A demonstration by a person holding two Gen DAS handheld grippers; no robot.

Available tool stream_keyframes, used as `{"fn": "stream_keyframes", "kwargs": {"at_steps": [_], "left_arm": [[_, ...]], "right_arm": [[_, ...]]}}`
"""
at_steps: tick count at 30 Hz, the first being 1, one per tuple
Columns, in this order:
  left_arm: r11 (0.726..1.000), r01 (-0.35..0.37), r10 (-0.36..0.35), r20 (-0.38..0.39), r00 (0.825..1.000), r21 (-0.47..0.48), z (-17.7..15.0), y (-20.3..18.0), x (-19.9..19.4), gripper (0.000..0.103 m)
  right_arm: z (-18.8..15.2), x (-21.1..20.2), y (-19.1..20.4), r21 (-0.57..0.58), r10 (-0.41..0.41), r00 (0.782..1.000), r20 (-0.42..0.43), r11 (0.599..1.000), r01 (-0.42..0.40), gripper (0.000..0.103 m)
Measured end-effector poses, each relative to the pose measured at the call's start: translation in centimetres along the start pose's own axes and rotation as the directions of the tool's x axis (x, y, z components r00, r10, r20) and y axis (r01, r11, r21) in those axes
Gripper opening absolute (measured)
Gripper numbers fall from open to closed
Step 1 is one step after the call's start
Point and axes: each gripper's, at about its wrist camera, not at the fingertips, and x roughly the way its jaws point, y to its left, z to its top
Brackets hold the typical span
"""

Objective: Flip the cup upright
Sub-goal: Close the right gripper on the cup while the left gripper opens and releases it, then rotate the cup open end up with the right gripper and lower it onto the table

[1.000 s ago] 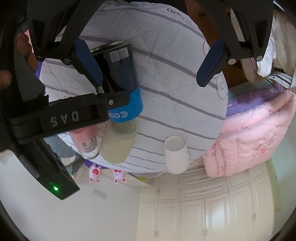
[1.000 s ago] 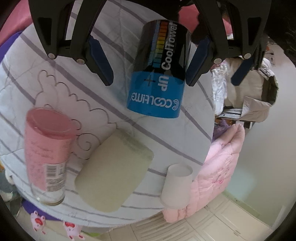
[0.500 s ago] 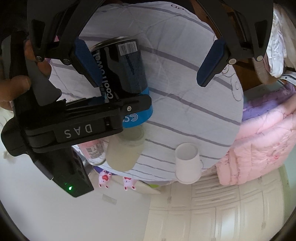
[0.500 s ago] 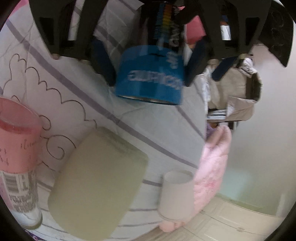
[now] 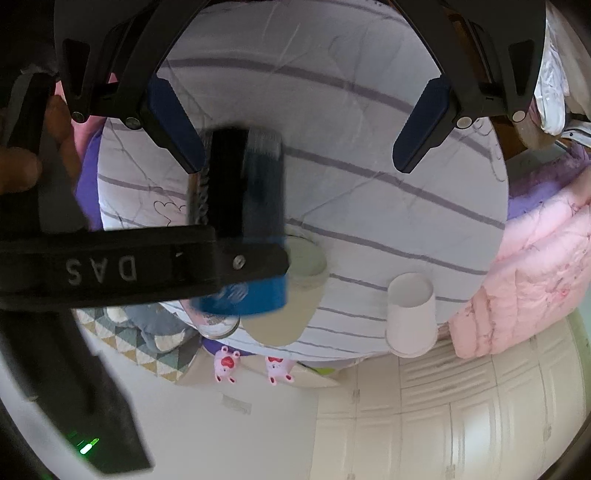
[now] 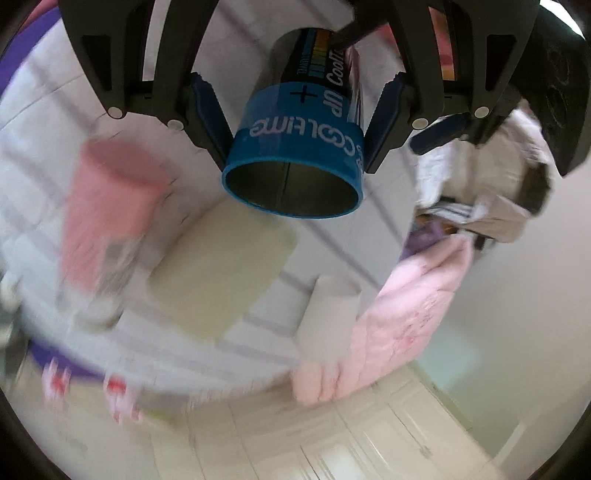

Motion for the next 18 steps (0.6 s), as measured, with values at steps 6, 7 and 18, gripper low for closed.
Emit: {"fn": "stream_keyframes", "kwargs": {"at_steps": [6, 7, 18], "left_arm": [[0.999, 0.005, -0.006, -0.036, 0.999, -0.032, 0.5, -0.4, 1.7, 0.103], [1.000, -0.003, 0.002, -0.042, 0.999, -0.028, 0.4, -0.6, 1.9, 0.103], [0.999, -0.023, 0.020, -0.061, 0.998, -0.038, -0.6, -0.2, 1.7, 0.103]], "right_arm": [[-0.2, -1.4, 0.2, -0.126, -0.163, 0.975, 0.150, 0.975, 0.182, 0.070], [-0.4, -1.2, 0.5, -0.142, -0.167, 0.971, 0.173, 0.971, 0.193, 0.070], [-3.5, -2.3, 1.3, -0.266, -0.148, 0.953, 0.264, 0.939, 0.219, 0.070]]}}
